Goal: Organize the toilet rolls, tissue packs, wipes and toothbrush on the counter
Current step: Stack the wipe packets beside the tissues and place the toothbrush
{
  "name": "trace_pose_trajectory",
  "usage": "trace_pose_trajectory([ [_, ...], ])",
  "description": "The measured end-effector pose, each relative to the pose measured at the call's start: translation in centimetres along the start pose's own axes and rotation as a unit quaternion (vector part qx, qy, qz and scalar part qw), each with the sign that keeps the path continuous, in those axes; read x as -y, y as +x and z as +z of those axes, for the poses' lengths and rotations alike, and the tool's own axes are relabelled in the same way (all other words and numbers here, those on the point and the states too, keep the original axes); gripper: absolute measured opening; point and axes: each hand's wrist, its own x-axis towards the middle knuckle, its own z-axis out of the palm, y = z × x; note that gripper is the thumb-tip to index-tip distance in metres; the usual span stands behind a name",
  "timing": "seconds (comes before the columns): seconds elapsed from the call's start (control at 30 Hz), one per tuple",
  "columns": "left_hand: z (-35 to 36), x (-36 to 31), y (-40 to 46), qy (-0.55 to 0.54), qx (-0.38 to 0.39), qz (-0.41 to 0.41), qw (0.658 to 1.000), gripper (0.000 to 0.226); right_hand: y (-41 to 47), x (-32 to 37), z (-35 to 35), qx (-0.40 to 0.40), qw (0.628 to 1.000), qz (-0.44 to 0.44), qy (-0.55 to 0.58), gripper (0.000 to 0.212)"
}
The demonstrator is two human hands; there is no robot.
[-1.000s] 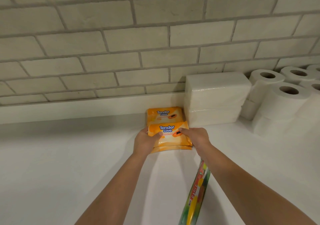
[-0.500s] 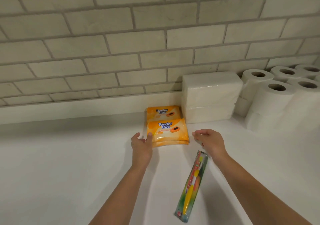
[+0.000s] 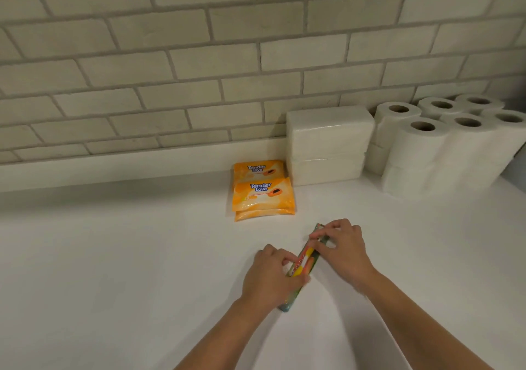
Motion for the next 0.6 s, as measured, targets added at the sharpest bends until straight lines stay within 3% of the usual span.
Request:
trace_pose_trajectory([
  [0.2,3.2,-2.0,2.0,0.092,-0.095,0.083,0.988,0.031,0.0,-3.7,-2.1,-0.06,0.997,-0.008,-0.051,0.018],
  [0.33,5.1,-4.5,4.2,0.151,-0.161,0.09,0.971,0.03,1.7,-6.0,-3.8,-0.089,0.995,-0.012,-0.04,0.014],
  [0.6,8.6,-8.0,9.0,0.193,-0.245,0.058,0.948,0.058,7.4,-9.4,-6.5,-0.068,0.998,-0.006,-0.006,0.006],
])
